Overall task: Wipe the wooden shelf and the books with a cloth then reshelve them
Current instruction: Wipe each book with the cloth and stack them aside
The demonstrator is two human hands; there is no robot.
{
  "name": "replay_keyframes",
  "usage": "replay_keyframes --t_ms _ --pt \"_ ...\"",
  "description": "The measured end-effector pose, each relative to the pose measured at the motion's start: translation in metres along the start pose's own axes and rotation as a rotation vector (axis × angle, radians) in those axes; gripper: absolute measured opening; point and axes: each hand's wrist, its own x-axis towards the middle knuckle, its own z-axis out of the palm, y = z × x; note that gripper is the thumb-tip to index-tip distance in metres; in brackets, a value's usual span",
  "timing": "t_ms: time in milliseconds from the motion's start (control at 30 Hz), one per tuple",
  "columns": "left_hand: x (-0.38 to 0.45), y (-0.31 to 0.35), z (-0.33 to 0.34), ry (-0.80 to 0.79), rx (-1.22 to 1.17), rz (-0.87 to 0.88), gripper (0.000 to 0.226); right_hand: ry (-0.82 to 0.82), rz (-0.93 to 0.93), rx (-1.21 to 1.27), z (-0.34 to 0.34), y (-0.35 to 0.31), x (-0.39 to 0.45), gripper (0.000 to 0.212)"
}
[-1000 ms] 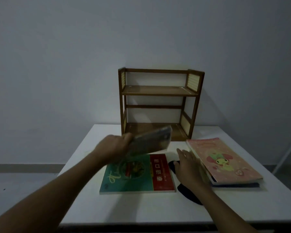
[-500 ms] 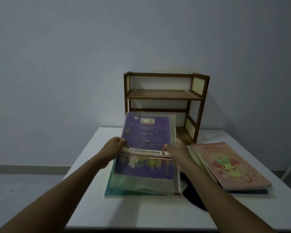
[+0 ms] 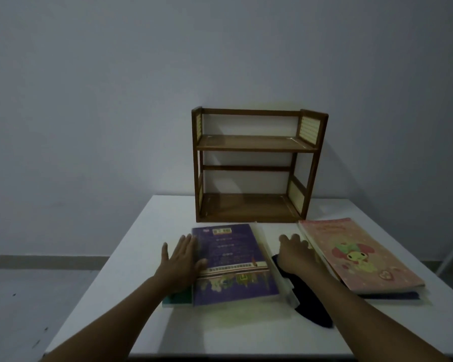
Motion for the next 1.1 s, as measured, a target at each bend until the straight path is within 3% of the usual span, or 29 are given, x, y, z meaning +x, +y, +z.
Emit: replay_keyframes --t_ms 67,133,167,300,400,500,567,633,733,800,900,1000,1100 --pt "-0.002 -0.001 0.004 -0.029 -0.133 0.055 0.110 -0.243 0.020 -0.116 0.006 0.010 -0.013 0.071" --pt "-0.005 0.003 0.010 -0.048 -0.218 0.079 0.093 -0.371 0.001 -0.090 0.021 0.020 -0.022 0.082" --pt "-0.007 0.005 0.013 -0.056 -0.226 0.078 0.086 -0.324 -0.021 -0.056 0.028 0.026 -0.026 0.079" --pt "-0.012 0.012 0.019 -0.053 -0.227 0.080 0.081 0.193 -0.040 0.148 0.021 0.045 -0.020 0.041" --pt "-0.013 0.012 0.017 -0.028 -0.249 0.089 0.078 0.372 -0.112 0.390 -0.002 0.030 -0.002 0.047" --pt "-0.012 0.010 0.021 -0.013 -0.245 0.097 0.078 0.179 -0.367 0.400 0.002 0.000 0.003 0.050" --pt "-0.009 0.009 0.023 -0.004 -0.209 0.104 0.093 0.005 -0.367 0.258 0.028 -0.016 -0.002 0.049" --pt "-0.007 0.006 0.025 -0.004 -0.185 0.102 0.108 0.014 -0.351 0.127 0.045 -0.029 -0.011 0.050" --pt "-0.004 0.003 0.029 0.005 -0.175 0.105 0.097 0.041 -0.451 0.002 0.045 -0.051 -0.034 0.051" --pt "-0.003 0.000 0.032 0.018 -0.170 0.112 0.088 -0.002 -0.535 0.010 0.045 -0.065 -0.052 0.050" --pt "-0.004 -0.001 0.030 0.014 -0.171 0.130 0.095 -0.055 -0.627 0.024 0.044 -0.073 -0.070 0.046" --pt "-0.009 0.003 0.024 0.000 -0.175 0.124 0.094 -0.127 -0.630 0.098 0.037 -0.067 -0.054 0.047" --pt "-0.013 0.007 0.022 -0.016 -0.194 0.123 0.105 -0.067 -0.575 0.092 0.036 -0.053 -0.029 0.050"
